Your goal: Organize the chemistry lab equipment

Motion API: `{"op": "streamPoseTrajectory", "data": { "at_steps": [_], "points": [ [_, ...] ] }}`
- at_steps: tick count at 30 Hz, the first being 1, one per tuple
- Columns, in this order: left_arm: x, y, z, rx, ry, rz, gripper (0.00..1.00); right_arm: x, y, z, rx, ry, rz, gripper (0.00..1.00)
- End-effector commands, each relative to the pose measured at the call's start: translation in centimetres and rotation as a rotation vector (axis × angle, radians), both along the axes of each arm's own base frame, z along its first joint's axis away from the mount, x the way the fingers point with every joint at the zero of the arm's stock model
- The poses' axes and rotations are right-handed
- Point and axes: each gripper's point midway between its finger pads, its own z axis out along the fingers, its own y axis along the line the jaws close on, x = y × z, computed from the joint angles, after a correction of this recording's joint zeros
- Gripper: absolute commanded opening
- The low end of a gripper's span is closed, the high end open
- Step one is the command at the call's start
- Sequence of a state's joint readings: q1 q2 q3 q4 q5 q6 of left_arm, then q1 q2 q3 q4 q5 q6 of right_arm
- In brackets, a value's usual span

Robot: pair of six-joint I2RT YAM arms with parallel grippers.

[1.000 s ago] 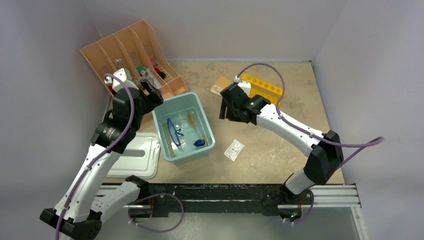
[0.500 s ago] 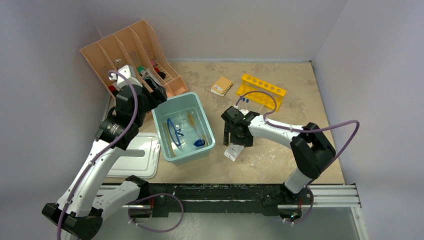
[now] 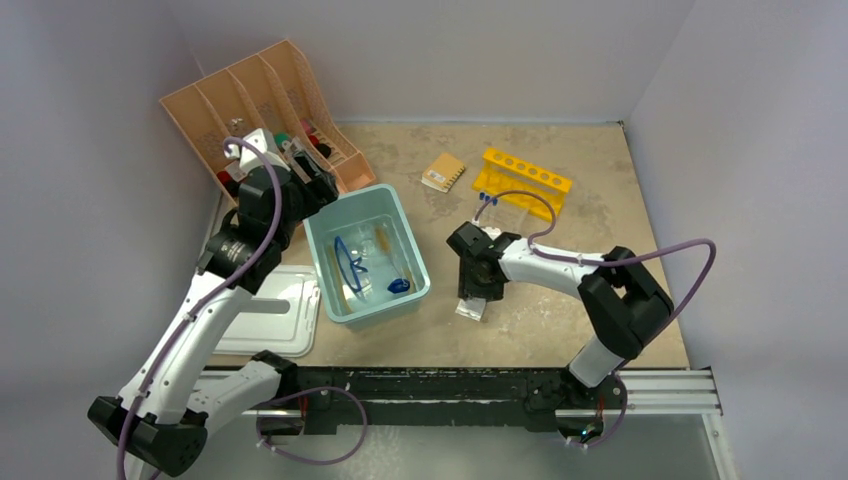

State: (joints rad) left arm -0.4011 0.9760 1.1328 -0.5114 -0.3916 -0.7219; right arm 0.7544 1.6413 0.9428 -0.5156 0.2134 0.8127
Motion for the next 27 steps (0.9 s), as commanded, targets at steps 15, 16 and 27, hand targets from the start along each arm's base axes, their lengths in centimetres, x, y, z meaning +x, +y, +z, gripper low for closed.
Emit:
{"op": "streamPoseTrajectory", "data": {
  "at_steps": [15, 16, 27],
  "points": [
    [0.7, -5.3, 3.5, -0.184, -0.069, -0.221, 0.72, 2.6, 2.4, 2.2, 0.099, -0.139, 0.081, 0.18],
    [0.6, -6.1, 3.6, -0.215, -0.069, -0.255, 0.72, 3.1, 2.7, 3.1, 0.117, -0.167, 0.092, 0.18],
    [0.0, -10.9, 1.0, -0.431, 0.001, -0.439, 0.69, 6.9, 5.4, 14.6, 0.324, -0.477, 0.180, 0.11]
  ]
}}
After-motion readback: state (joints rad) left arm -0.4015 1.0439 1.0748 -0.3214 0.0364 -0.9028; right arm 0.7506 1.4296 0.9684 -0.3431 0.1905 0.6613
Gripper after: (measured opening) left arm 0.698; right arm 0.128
